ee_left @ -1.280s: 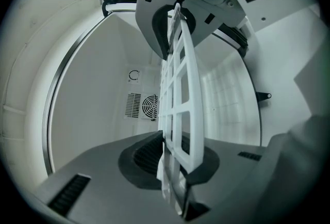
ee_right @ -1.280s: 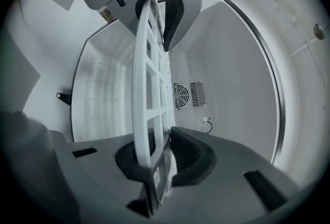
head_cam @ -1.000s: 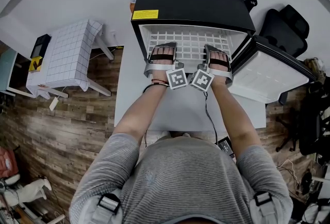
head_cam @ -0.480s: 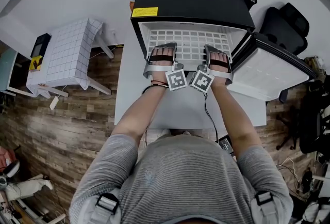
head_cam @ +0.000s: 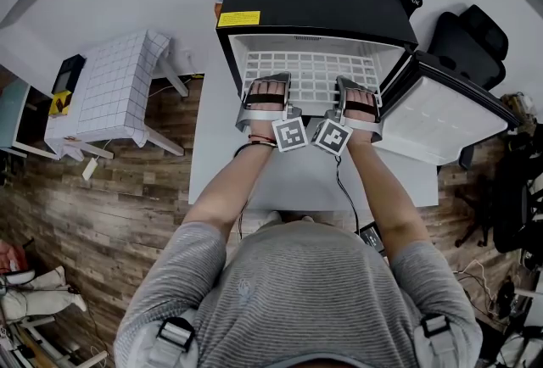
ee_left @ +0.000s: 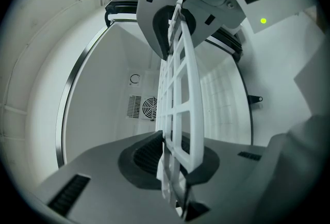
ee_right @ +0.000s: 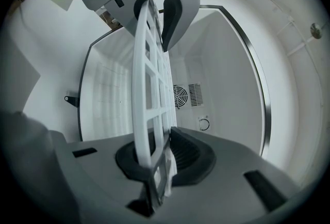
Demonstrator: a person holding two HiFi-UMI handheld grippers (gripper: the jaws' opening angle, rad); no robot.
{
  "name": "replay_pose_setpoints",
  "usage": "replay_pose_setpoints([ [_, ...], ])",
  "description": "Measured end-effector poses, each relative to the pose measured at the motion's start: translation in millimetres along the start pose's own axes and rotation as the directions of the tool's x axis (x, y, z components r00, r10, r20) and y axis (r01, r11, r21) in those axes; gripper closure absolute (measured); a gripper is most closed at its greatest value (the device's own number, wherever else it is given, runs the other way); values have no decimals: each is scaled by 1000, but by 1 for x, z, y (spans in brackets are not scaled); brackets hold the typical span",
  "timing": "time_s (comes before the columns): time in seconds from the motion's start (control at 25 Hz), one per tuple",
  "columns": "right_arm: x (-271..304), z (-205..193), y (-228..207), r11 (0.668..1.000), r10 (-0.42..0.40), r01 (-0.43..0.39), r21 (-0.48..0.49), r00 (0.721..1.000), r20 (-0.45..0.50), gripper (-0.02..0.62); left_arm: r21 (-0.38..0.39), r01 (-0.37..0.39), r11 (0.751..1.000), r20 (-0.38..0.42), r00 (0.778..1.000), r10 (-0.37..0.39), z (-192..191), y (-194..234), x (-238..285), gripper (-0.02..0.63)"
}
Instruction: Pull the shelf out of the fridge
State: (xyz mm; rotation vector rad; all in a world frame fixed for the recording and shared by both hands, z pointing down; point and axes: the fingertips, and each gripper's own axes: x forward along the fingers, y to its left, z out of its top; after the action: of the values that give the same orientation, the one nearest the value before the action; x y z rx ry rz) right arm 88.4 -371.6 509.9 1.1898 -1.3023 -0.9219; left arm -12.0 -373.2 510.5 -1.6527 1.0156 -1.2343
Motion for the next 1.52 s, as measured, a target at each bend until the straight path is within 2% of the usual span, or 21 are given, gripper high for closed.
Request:
replay_pose_setpoints([
  [0.12,1,0,0,1000,-14,14,-4,1000,5,554,-8,6,1000,3,1000,-6,1,-1,-1,558],
  [0.16,1,0,0,1000,-17,17,-6,1000,6,554,20,-15,1000,-14,1000,15,-1,4,-2,558],
  [0.24,0,0,-2,1000,-12,12,-5,1000,1,552,161,-103,982,-85,989,117,-12,24,-6,558],
  [0.28,0,0,-3,1000,-21,21,-7,1000,3,554,203,-127,971,-103,983,150,-16,30,-7,558],
  [0.36,1,2,-5,999,-47,48,-10,999,20,554,139,-97,986,-74,991,108,-11,21,-5,558],
  [0.44,0,3,-4,1000,-25,24,14,1000,15,554,65,-50,997,-40,998,53,-5,11,-3,558],
  [0.52,0,0,0,1000,5,-4,24,1000,-10,554,63,-49,997,-41,998,52,-6,11,-3,558],
  [0.6,-1,-2,-1,1000,-3,4,18,1000,-18,552,37,-32,999,-30,999,33,-4,7,-2,558],
  [0.68,-3,-1,-3,1000,-8,8,20,1000,-16,554,84,-59,995,-56,996,64,-8,13,-6,558],
  [0.8,-9,-1,-1,1000,-8,8,23,1000,-3,554,197,-118,973,-104,985,140,-17,25,-14,558],
  [0.84,-10,-1,-1,1000,-9,9,22,1000,0,552,189,-114,975,-102,986,135,-17,23,-14,558],
  [0.96,-12,-1,-1,1000,-5,6,28,1000,-3,552,20,-8,1000,-30,1000,8,-4,-2,-11,558],
  [1.04,-14,-3,-1,999,-19,19,27,1000,-5,552,-8,14,1000,-15,1000,-14,-1,-6,-14,558],
  [1.24,-23,-3,0,999,-17,17,29,1000,0,552,17,5,1000,-25,1000,-4,-3,-7,-22,558],
  [1.28,-24,-4,0,1000,-20,20,24,1000,-1,552,35,-8,999,-33,999,9,-4,-5,-24,558],
  [1.4,-28,-4,1,1000,-29,29,10,1000,1,552,159,-86,984,-86,991,100,-13,10,-31,558],
  [1.52,-32,-4,1,1000,-29,29,10,1000,2,552,177,-98,979,-90,989,115,-14,12,-35,558],
])
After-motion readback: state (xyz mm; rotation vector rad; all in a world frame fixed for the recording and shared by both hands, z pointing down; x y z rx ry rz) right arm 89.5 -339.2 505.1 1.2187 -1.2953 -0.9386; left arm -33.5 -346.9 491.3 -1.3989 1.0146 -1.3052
